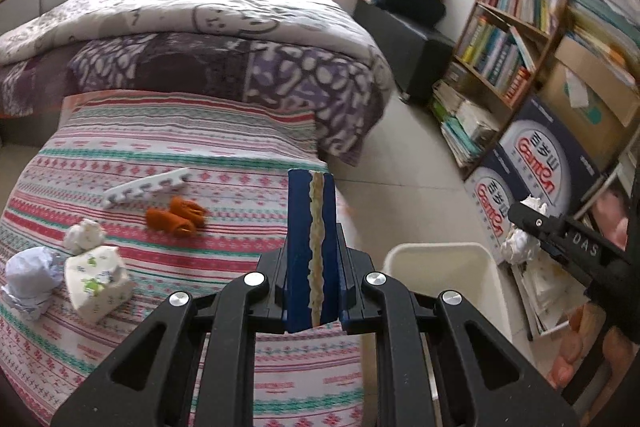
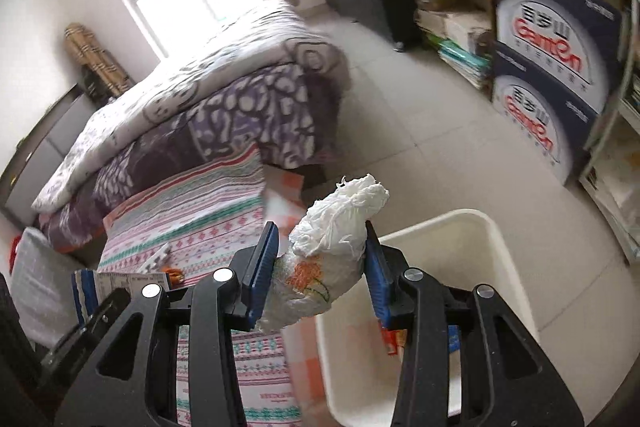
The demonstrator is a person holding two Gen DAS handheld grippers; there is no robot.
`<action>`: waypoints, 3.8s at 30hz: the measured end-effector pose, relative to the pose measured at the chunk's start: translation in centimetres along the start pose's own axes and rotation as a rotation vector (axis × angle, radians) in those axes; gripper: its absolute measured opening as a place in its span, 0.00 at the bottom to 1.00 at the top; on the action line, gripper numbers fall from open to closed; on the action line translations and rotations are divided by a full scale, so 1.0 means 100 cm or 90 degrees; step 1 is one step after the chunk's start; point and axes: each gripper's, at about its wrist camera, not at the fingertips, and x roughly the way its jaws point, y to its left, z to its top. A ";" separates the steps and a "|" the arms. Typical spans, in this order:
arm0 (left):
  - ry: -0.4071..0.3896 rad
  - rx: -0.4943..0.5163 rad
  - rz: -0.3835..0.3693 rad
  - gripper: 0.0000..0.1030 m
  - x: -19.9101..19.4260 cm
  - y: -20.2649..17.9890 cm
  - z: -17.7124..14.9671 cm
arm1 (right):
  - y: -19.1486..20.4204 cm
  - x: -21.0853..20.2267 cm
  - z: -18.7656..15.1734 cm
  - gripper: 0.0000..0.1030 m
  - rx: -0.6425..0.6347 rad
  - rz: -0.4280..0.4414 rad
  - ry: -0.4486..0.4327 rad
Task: Collect trash
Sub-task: 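Open the right gripper over the bin dropping the tissue while the left drops the paper box, then grasp the white paper cup with green leaf print with the left gripper, then grasp the orange peel on the bed with the right gripper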
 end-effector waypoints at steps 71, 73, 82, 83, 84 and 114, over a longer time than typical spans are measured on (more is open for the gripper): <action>0.077 -0.032 0.445 0.93 0.039 0.090 -0.046 | 0.006 0.022 -0.022 0.93 0.019 -0.068 0.046; 0.085 -0.089 0.474 0.93 0.043 0.120 -0.047 | 0.017 0.027 -0.026 0.93 0.001 -0.065 0.054; 0.137 -0.216 0.448 0.93 0.070 0.185 -0.048 | 0.064 0.052 -0.042 0.93 -0.070 -0.067 0.083; 0.141 -0.219 0.442 0.93 0.072 0.189 -0.049 | 0.068 0.054 -0.045 0.93 -0.076 -0.065 0.086; 0.144 -0.218 0.435 0.93 0.074 0.191 -0.049 | 0.075 0.056 -0.048 0.93 -0.085 -0.063 0.090; -0.031 -0.237 0.211 0.77 -0.103 0.239 -0.025 | 0.309 0.147 -0.139 0.60 -0.713 0.252 0.182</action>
